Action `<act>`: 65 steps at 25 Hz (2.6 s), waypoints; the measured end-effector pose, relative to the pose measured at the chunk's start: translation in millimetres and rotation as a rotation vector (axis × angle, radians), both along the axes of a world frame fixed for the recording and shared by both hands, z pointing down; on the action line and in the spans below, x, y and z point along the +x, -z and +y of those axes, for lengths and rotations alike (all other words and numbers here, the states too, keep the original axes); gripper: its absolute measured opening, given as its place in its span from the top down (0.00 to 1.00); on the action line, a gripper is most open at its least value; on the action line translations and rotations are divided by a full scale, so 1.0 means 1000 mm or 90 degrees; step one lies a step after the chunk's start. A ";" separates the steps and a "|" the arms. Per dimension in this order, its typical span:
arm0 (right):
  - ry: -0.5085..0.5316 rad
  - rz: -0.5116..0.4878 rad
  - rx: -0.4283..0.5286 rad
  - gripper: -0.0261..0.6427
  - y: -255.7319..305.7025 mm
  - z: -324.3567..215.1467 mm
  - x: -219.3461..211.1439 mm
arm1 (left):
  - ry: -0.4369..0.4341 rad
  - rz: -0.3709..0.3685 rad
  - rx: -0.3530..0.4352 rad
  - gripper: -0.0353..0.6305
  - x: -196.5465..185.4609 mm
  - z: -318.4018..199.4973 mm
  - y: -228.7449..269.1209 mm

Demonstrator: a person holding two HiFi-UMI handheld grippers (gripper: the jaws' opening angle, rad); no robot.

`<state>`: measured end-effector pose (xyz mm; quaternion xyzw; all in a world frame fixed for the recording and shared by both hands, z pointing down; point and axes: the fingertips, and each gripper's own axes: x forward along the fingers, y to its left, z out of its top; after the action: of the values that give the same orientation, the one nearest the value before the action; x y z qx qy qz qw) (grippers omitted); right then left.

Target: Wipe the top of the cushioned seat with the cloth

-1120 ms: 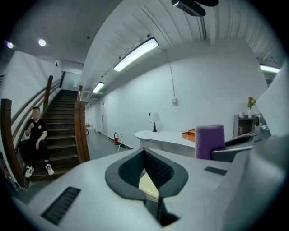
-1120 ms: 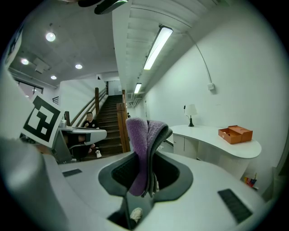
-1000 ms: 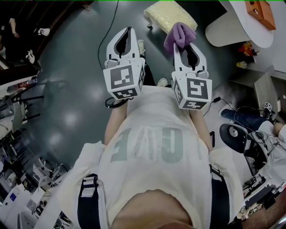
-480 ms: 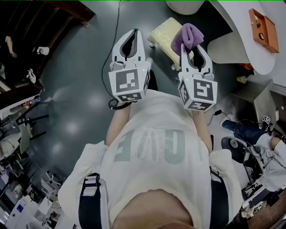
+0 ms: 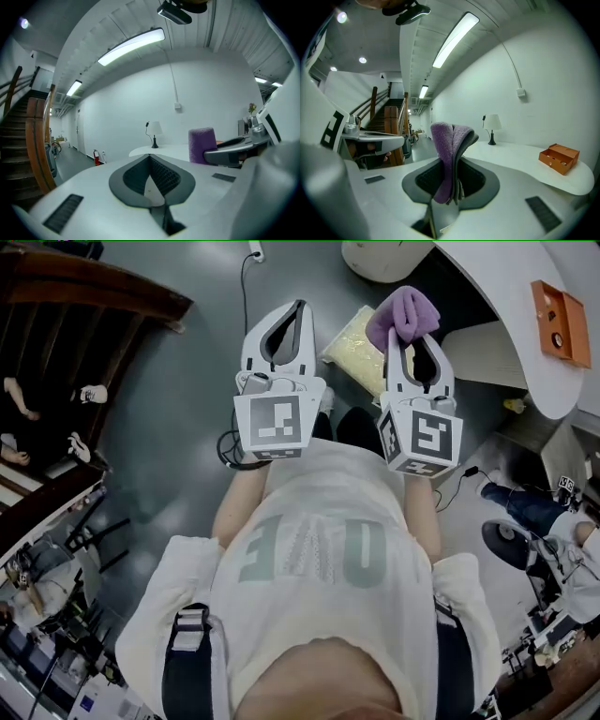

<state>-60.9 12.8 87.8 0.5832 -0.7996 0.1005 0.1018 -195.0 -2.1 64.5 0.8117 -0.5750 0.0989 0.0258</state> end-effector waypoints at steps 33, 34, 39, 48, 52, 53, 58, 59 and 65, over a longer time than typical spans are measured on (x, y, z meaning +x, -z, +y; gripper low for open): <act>-0.064 -0.035 -0.098 0.83 -0.204 -0.034 0.046 | -0.148 -0.084 -0.131 0.94 0.081 -0.045 -0.227; -0.067 -0.037 -0.111 0.83 -0.222 -0.031 0.050 | -0.149 -0.072 -0.121 0.94 0.090 -0.049 -0.239; -0.076 -0.051 -0.189 0.83 -0.351 -0.014 0.081 | -0.137 -0.006 -0.118 0.94 0.139 -0.067 -0.334; -0.106 -0.053 -0.237 0.83 -0.397 -0.001 0.099 | -0.146 -0.019 -0.143 0.94 0.151 -0.062 -0.368; -0.107 -0.054 -0.236 0.83 -0.394 -0.007 0.100 | -0.151 -0.020 -0.147 0.94 0.155 -0.065 -0.368; -0.108 -0.055 -0.235 0.83 -0.393 -0.008 0.100 | -0.152 -0.021 -0.150 0.94 0.155 -0.064 -0.368; -0.109 -0.058 -0.231 0.83 -0.388 -0.012 0.103 | -0.157 -0.032 -0.166 0.94 0.160 -0.059 -0.370; -0.109 -0.058 -0.231 0.83 -0.388 -0.014 0.104 | -0.160 -0.036 -0.171 0.94 0.161 -0.059 -0.373; -0.102 -0.056 -0.239 0.83 -0.399 -0.026 0.097 | -0.173 -0.061 -0.317 0.94 0.149 -0.054 -0.420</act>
<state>35.9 -13.2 486.8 0.6110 -0.7215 0.2809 0.1650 -45.7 -56.3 484.3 0.8444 -0.4192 0.2783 0.1837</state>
